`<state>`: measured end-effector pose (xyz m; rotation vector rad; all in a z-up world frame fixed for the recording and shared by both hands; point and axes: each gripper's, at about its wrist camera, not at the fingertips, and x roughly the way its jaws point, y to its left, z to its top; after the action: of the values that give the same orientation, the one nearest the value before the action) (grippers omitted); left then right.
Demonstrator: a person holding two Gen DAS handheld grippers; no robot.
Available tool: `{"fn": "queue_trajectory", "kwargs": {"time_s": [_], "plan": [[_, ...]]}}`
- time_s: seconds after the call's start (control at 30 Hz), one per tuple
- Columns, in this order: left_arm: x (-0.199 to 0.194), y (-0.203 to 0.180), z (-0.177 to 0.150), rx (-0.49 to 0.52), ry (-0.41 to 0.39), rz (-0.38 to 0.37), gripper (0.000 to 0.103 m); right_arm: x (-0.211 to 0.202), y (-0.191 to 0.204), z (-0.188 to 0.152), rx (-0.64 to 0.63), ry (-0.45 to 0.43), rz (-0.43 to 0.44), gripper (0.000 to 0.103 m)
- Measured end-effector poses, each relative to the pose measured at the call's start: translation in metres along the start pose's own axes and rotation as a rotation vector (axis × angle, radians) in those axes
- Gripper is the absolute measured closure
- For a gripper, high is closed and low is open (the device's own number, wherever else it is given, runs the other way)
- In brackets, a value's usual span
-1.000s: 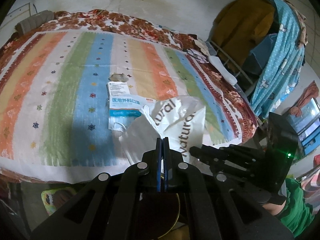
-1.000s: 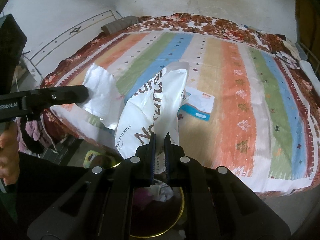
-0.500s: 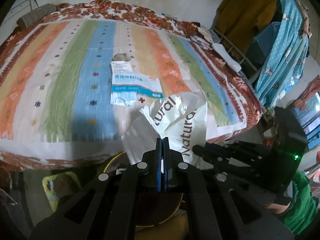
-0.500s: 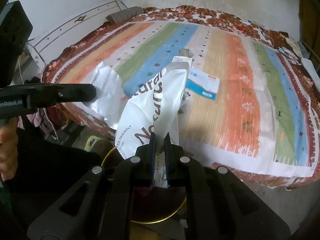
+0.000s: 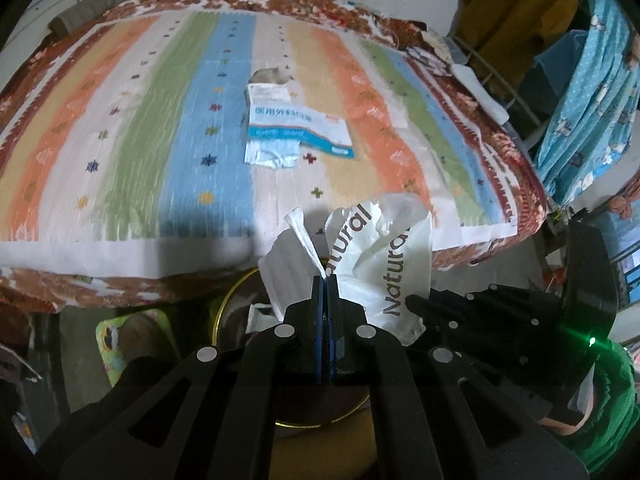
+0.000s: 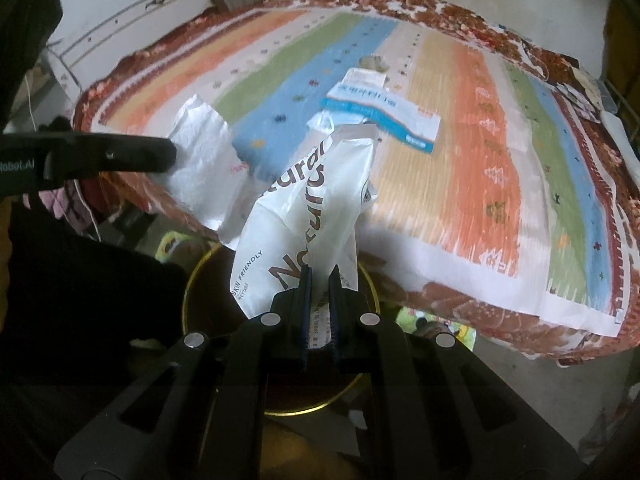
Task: Collect trash
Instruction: 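Open both tools to drop the tissue and wrapper into the bin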
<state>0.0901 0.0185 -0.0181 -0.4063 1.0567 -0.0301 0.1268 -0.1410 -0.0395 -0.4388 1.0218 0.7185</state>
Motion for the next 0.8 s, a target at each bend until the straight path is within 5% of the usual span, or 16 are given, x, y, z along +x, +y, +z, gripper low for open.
{"fn": "queue_trajectory", "kwargs": {"time_s": [0.8], "plan": [[0.073,0.015,-0.014,-0.069,0.269,0.122,0.102,0.072,0.007,-0.021,0.007,0.293,-0.002,0.095]]}}
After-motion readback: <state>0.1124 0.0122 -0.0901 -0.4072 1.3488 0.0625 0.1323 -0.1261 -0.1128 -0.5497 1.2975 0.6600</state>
